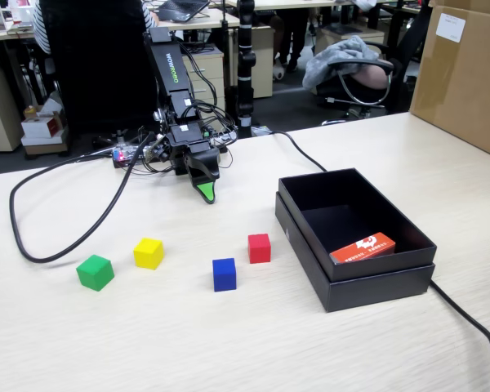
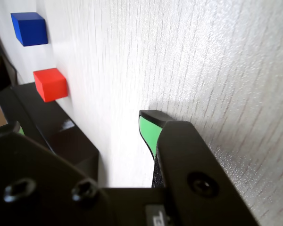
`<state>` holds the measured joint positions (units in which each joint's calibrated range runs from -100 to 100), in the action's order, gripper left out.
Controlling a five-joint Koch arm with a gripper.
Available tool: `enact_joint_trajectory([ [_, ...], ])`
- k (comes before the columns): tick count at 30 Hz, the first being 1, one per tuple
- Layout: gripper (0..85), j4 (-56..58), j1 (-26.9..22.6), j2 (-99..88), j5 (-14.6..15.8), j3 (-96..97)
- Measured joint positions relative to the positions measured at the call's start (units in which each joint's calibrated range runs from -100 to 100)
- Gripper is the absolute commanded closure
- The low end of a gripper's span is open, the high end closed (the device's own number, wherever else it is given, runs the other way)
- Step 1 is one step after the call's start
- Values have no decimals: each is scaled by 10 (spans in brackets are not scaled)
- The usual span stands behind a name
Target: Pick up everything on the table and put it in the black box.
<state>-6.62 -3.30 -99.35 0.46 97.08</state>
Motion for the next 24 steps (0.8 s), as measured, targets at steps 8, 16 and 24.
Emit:
enact_joint_trajectory([
  [8,367,0,0,0,0,1],
  [16,367,0,1,0,0,1],
  [24,367,0,3,0,0,1],
])
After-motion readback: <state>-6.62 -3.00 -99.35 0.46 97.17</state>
